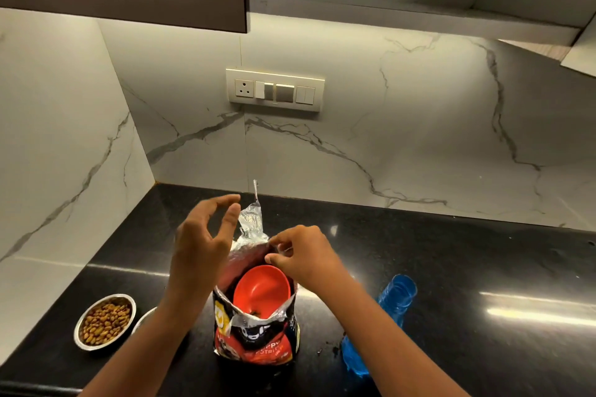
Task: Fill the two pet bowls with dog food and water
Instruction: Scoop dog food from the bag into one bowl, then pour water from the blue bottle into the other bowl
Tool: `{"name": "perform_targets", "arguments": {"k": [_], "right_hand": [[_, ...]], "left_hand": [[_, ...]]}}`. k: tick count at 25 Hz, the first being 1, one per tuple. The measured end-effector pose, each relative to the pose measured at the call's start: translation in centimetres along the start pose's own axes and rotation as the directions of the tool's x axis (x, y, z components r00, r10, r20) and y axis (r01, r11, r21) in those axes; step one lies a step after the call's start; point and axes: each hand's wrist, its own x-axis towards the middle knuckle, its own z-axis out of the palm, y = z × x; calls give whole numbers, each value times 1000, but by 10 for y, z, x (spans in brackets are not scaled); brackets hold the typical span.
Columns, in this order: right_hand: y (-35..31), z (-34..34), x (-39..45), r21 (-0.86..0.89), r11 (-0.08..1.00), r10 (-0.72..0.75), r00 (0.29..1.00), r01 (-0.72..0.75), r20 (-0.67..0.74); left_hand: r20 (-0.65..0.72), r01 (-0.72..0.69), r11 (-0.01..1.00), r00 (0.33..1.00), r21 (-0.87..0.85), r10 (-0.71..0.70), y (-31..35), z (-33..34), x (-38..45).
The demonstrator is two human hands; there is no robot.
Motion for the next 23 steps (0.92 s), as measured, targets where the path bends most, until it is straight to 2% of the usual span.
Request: {"name": "perform_targets", "arguments": {"k": [3,5,7,10,14,16,18,20,22,23], "right_hand": [[-3,-39,-17,61,995,-73,989,82,-130],[-2,-67,-29,80,990,-93,967,115,-236],[7,-94,-39,116,985,-79,936,126,-343],[35,-129,-55,150,986,2,891,74,-453],[87,-142,-82,216,975,156,871,-60,-466],[121,-132,-96,197,966,240,873,-170,-425],[154,-114,-106,188,940,331,894,-284,-302],[179,-92,-116,216,901,398,915,-376,-67],[192,-65,-125,194,885,396,904,-423,162],[196,-50,-128,188,889,373,898,-418,231]], "left_hand": [[-5,-94,995,996,-39,94,26,11,5],[96,-116,988,987,-102,126,40,24,7],[260,-98,986,957,-135,130,48,45,8],[484,26,988,873,-154,52,51,86,1],[573,66,990,819,-123,17,45,132,-26],[646,75,993,763,-87,-1,34,150,-44],[711,110,993,701,-31,-56,19,164,-60],[747,137,990,655,36,-118,1,173,-75],[770,165,982,613,91,-174,-16,180,-90],[779,183,977,595,111,-200,-23,181,-95]]}}
